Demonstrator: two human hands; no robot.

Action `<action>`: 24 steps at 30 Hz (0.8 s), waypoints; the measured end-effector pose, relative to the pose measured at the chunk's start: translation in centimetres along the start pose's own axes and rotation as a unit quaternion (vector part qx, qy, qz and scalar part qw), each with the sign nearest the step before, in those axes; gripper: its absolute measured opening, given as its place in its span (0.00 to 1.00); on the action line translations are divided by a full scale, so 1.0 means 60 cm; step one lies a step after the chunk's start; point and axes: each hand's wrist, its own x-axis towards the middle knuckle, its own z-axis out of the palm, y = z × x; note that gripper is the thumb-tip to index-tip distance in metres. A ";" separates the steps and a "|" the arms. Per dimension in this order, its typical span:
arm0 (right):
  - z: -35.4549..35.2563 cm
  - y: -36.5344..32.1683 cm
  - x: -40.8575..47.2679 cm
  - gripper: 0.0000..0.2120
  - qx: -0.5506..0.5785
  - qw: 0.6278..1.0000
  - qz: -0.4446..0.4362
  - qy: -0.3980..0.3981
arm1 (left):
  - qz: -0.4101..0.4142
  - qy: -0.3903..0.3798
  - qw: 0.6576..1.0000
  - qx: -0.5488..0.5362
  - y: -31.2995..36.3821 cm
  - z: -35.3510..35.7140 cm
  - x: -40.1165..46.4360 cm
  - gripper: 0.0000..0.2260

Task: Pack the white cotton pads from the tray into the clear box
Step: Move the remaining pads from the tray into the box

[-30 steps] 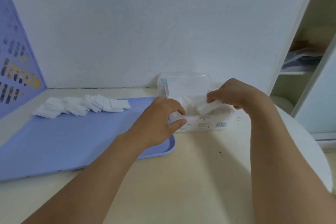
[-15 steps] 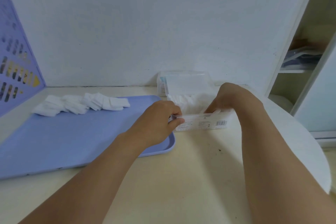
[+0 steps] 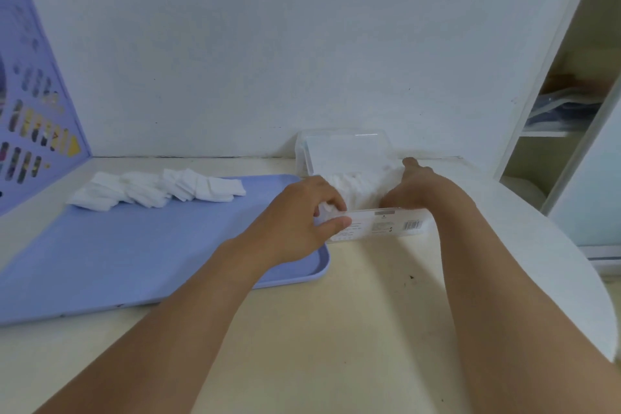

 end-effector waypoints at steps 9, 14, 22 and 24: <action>0.020 -0.112 -0.096 0.13 0.199 0.877 -0.405 0.163 | -0.310 -0.163 0.923 0.159 -0.048 -0.124 -0.020 0.23; 0.076 -0.137 -0.101 0.10 0.035 0.898 -0.439 0.010 | -0.301 -0.223 0.913 0.161 -0.038 -0.098 -0.015 0.24; 0.060 -0.122 -0.091 0.18 0.108 0.883 -0.455 -0.027 | -0.248 -0.124 0.959 -0.052 -0.038 -0.086 -0.014 0.16; 0.053 -0.116 -0.087 0.24 0.149 0.880 -0.450 -0.027 | -0.203 0.001 0.975 -0.088 -0.036 -0.088 -0.010 0.17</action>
